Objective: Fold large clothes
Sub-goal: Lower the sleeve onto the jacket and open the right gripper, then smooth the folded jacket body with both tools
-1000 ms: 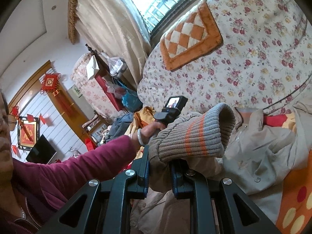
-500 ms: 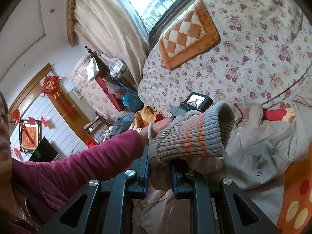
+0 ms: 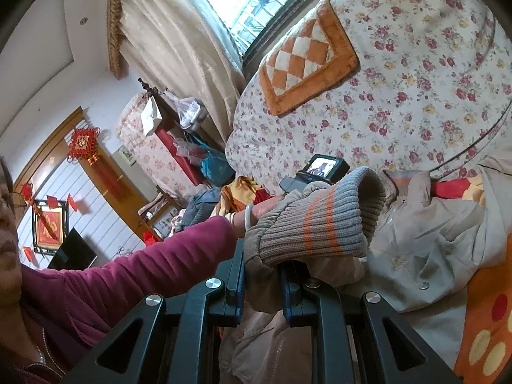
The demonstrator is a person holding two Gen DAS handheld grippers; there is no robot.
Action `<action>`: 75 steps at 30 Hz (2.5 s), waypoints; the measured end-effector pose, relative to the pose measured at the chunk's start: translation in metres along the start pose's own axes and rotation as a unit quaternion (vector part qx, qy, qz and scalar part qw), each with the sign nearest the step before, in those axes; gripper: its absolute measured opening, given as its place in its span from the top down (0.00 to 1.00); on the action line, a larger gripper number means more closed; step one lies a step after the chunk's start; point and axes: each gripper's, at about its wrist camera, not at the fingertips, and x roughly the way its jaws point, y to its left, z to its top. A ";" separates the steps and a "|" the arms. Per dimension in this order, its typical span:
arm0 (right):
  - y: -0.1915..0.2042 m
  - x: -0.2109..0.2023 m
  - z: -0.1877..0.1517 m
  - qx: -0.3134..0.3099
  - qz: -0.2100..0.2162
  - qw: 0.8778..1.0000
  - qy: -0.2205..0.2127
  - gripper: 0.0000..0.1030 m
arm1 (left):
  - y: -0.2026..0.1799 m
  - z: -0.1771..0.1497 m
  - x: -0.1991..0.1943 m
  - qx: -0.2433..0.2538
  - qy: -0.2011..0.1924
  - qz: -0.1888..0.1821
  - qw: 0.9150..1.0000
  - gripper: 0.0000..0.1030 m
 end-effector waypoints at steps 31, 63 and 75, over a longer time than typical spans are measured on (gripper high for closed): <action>-0.170 0.102 0.034 0.116 -0.301 0.938 0.130 0.81 | 0.217 -0.048 0.028 -0.264 -0.068 -0.137 0.952 0.95; -0.078 0.335 0.044 -0.069 -0.224 0.935 0.267 0.56 | 0.164 -0.264 -0.028 -0.388 -0.141 -0.136 0.901 0.50; -0.098 0.436 0.039 -0.126 -0.224 0.907 0.333 0.68 | 0.175 -0.293 -0.006 -0.430 -0.142 -0.131 0.882 0.50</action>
